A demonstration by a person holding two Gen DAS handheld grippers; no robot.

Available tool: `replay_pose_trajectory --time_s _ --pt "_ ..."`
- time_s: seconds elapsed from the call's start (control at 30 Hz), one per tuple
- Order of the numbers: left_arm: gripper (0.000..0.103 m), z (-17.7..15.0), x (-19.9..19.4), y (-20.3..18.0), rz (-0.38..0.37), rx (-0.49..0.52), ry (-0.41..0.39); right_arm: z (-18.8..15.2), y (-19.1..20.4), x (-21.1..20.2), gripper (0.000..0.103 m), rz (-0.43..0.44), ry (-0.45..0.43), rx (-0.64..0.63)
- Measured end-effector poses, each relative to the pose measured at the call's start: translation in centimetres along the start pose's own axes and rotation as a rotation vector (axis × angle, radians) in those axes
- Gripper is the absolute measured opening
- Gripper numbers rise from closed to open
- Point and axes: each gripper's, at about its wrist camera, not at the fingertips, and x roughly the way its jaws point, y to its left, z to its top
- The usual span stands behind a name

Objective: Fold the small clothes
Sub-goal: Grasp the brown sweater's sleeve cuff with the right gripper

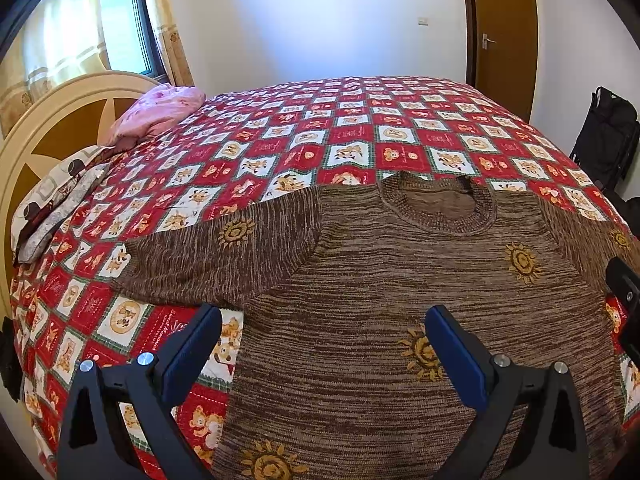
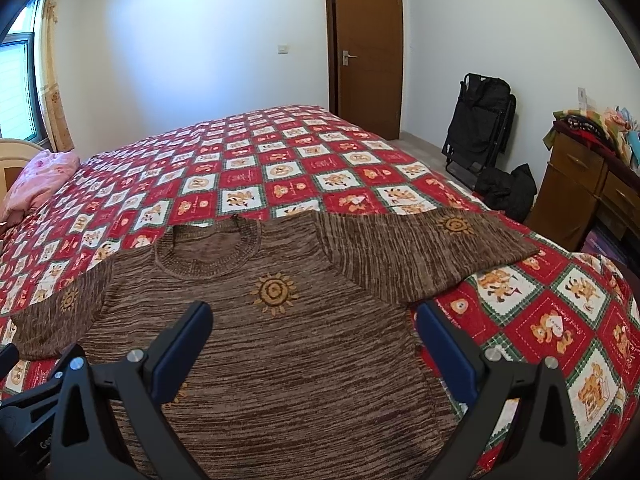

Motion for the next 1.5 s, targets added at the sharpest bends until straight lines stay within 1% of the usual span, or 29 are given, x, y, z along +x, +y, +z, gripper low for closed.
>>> replay_pose_trajectory --time_s 0.13,0.2,0.27,0.33,0.37,0.4,0.47,0.53,0.57,0.63,0.67,0.7,0.77,0.8,0.87,0.9,0.93,0.97,1.0,1.07,1.17,1.2,1.27,1.4,1.43,1.47,1.5 --pt "0.102 0.0 0.2 0.5 -0.033 -0.023 0.009 0.2 -0.1 0.5 0.103 -0.004 0.014 -0.025" --pt "0.102 0.0 0.3 0.9 -0.05 -0.043 0.015 0.5 -0.8 0.9 0.103 -0.005 0.03 -0.028" --pt "0.102 0.0 0.4 1.4 -0.058 -0.059 0.014 1.1 -2.5 1.3 0.101 -0.031 0.031 -0.02" --pt "0.102 0.0 0.6 1.6 -0.059 -0.066 0.014 1.9 -4.8 1.5 0.09 -0.057 0.032 0.011" --pt "0.102 0.1 0.7 1.7 -0.056 -0.067 0.017 2.6 -7.0 1.9 0.078 -0.062 0.041 0.045" --pt "0.102 0.1 1.0 1.7 -0.053 -0.068 0.021 3.1 -8.5 2.3 0.07 -0.059 0.057 0.07" --pt "0.102 0.1 1.5 1.9 -0.052 -0.077 0.037 4.5 -13.2 3.4 0.062 -0.078 0.091 0.166" --pt "0.102 0.0 1.9 2.3 -0.067 -0.097 0.054 5.2 -17.3 4.0 0.062 -0.121 0.101 0.263" --pt "0.102 0.0 2.1 2.3 -0.073 -0.104 0.06 5.6 -20.3 4.5 0.062 -0.143 0.102 0.333" --pt "0.102 0.1 2.4 2.6 -0.081 -0.12 0.076 5.8 -24.6 5.5 0.062 -0.145 0.135 0.449" --pt "0.102 0.1 2.5 2.6 -0.082 -0.125 0.08 5.8 -26.0 6.1 0.063 -0.138 0.155 0.498" --pt "0.102 0.1 2.6 2.6 -0.08 -0.128 0.082 5.7 -27.8 7.2 0.059 -0.127 0.189 0.553" --pt "0.102 0.2 2.7 2.5 -0.072 -0.125 0.081 5.5 -29.8 9.3 0.053 -0.119 0.259 0.598" --pt "0.102 0.2 2.7 2.4 -0.067 -0.121 0.079 5.6 -30.3 10.3 0.045 -0.117 0.287 0.599" --pt "0.102 0.2 2.7 2.2 -0.061 -0.109 0.078 5.4 -30.8 12.4 0.043 -0.135 0.348 0.583" --pt "0.102 0.2 2.8 2.1 -0.06 -0.103 0.079 5.3 -30.9 13.0 0.043 -0.143 0.36 0.576" --pt "0.102 0.3 2.9 2.0 -0.059 -0.098 0.083 5.3 -30.7 13.3 0.043 -0.159 0.356 0.569" --pt "0.102 0.3 3.0 2.0 -0.057 -0.096 0.085 5.6 -30.7 13.4 0.045 -0.173 0.344 0.554" --pt "0.102 0.4 3.1 2.0 -0.055 -0.095 0.088 6.0 -30.3 13.4 0.045 -0.192 0.341 0.524" --pt "0.102 0.5 3.3 2.0 -0.049 -0.097 0.092 6.5 -30.0 13.9 0.045 -0.216 0.35 0.497" --pt "0.102 0.6 3.5 2.1 -0.053 -0.102 0.098 6.6 -30.6 15.1 0.047 -0.195 0.373 0.521" --pt "0.102 0.6 3.5 2.1 -0.053 -0.101 0.099 6.6 -31.0 15.6 0.047 -0.208 0.379 0.517" --pt "0.102 0.7 3.7 1.9 -0.052 -0.097 0.1 6.6 -31.4 16.5 0.047 -0.203 0.377 0.505" --pt "0.102 0.7 4.0 1.8 -0.056 -0.097 0.11 6.9 -31.5 17.7 0.049 -0.164 0.385 0.473" --pt "0.102 0.7 4.1 1.8 -0.059 -0.099 0.112 7.0 -31.3 17.7 0.047 -0.163 0.393 0.443" --pt "0.102 0.7 4.2 1.8 -0.063 -0.101 0.115 7.1 -31.1 17.7 0.035 -0.164 0.4 0.407" --pt "0.102 0.7 4.2 1.8 -0.066 -0.102 0.116 7.1 -30.9 17.7 0.014 -0.161 0.406 0.378"
